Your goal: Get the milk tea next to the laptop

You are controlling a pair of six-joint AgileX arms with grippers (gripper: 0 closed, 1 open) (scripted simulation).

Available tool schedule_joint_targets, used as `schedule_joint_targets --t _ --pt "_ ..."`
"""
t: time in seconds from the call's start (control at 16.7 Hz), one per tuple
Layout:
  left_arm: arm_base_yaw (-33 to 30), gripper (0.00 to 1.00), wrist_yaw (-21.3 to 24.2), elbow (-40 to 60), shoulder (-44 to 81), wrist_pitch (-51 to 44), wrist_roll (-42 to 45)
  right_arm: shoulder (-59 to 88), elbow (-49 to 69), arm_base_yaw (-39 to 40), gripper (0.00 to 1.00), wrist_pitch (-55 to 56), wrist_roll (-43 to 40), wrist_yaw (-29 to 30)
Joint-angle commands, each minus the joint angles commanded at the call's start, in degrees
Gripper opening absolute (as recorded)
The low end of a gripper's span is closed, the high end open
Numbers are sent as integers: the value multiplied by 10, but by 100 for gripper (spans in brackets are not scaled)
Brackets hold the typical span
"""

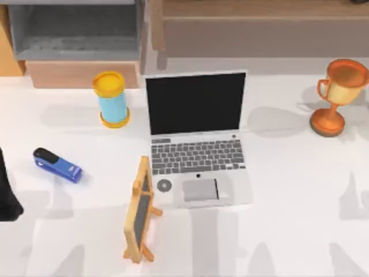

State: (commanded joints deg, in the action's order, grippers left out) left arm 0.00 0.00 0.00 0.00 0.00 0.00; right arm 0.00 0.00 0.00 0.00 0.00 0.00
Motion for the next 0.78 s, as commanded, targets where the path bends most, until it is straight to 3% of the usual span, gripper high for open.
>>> schedule_joint_targets --t 0.18,0.36,0.78 --pt "7 100 7 0 7 5 3 0 0 0 100 0 0 0" --pt "59 100 58 4 62 43 23 0 0 0 100 0 0 0" --pt "293 100 293 39 387 231 109 0 0 0 100 0 0 0"
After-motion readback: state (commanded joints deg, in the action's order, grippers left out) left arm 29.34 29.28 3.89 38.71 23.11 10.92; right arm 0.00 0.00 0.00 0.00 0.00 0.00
